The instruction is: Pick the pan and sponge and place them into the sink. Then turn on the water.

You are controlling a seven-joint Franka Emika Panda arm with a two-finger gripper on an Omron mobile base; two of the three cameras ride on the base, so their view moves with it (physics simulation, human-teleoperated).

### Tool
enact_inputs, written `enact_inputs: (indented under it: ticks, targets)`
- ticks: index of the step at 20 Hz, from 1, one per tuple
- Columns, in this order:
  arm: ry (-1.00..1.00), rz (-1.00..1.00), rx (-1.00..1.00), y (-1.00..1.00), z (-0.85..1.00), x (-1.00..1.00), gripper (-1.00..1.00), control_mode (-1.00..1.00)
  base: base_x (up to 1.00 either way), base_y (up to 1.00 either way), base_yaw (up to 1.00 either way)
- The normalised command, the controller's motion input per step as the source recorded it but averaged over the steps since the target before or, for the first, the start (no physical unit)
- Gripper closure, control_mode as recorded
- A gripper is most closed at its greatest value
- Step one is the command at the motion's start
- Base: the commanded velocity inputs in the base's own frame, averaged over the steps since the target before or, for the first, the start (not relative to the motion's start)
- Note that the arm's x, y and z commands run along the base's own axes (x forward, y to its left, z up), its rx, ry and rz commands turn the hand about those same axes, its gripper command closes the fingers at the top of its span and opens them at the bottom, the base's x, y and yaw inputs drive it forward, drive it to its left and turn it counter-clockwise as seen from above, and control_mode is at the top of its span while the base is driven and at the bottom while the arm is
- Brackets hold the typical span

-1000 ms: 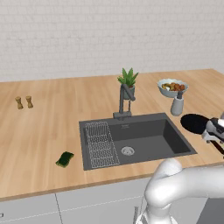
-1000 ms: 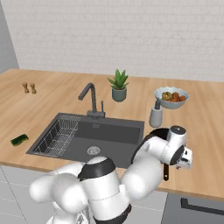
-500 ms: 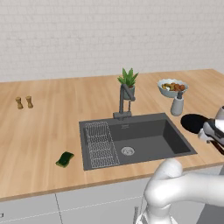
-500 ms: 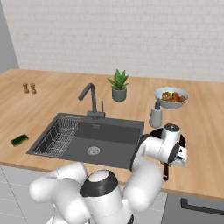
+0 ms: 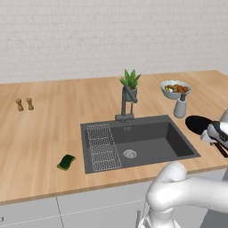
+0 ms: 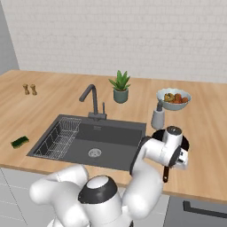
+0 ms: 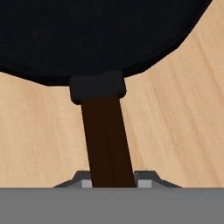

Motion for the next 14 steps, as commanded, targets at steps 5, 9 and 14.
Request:
enact_inputs:
  ticks: [5, 9, 14]
  targets:
    - [-0.01, 0.00, 0.22, 0.01, 0.96, -0.03, 1.00, -1.00, 0.00, 0.00, 0.00]
    - [0.02, 0.01, 0.19, 0.16, 1.00, -0.02, 1.00, -1.00, 0.00, 0.00, 0.00]
    - [0.01, 0.24, 0.14, 0.55, 0.77, 0.13, 1.00, -1.00, 0.00, 0.00, 0.00]
